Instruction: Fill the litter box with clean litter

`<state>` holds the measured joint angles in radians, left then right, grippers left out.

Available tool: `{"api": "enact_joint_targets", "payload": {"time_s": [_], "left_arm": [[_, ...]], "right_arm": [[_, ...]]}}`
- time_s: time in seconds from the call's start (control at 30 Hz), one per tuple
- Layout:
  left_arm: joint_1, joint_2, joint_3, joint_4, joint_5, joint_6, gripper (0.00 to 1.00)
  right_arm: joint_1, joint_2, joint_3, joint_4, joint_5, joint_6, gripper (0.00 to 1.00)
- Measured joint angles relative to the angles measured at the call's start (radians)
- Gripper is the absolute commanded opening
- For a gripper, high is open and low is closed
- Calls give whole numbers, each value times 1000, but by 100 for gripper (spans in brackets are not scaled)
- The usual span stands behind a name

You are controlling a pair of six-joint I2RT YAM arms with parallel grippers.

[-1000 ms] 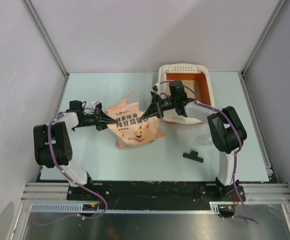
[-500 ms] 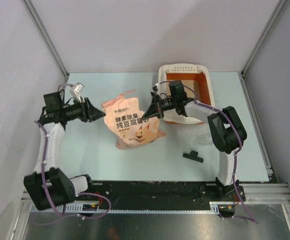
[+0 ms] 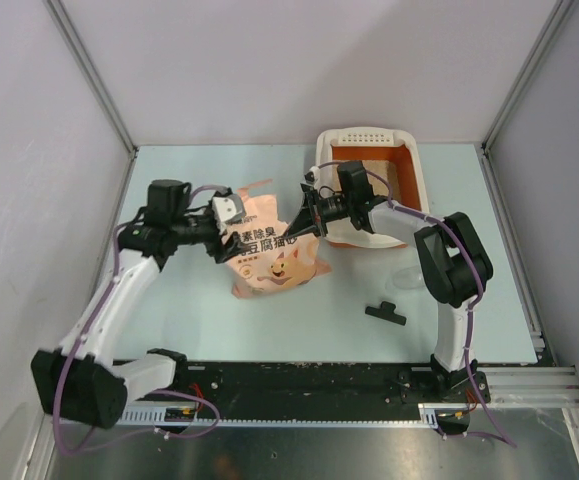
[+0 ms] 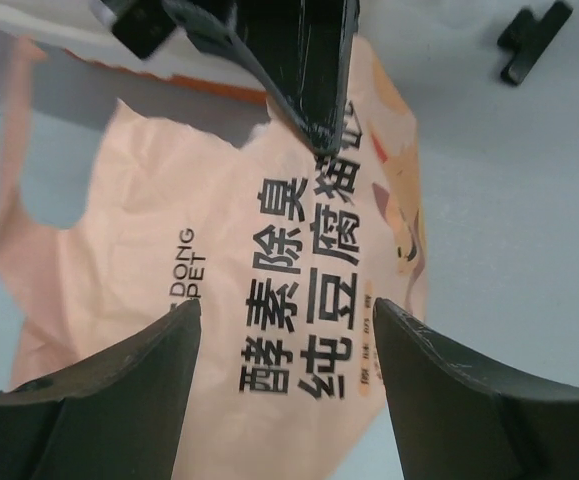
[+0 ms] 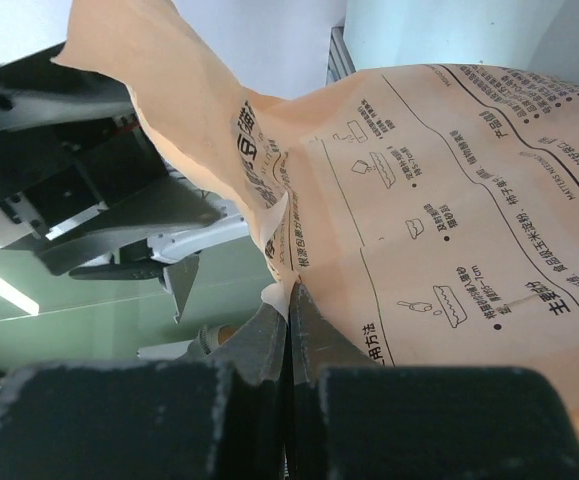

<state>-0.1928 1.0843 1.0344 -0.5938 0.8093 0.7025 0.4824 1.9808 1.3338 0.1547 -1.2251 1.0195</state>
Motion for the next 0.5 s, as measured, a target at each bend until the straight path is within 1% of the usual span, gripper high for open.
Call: {"api": "enact_joint_targets", "payload": {"time_s": [0.07,0.17,0.4,0.5], "left_arm": [[-20,84,0,-2,-17,61,75],[-39,157,0,-6,-28,124,76],[-65,199,0,-8,-28,206,74],[-66,204,0,-8,-21,218,70]], "right_arm": [[0,0,0,0,0,-1,0],[0,0,0,-1,-1,-3,0],[0,0,0,-1,-1,-5,0],[0,0,0,-1,-1,-5,0]]}}
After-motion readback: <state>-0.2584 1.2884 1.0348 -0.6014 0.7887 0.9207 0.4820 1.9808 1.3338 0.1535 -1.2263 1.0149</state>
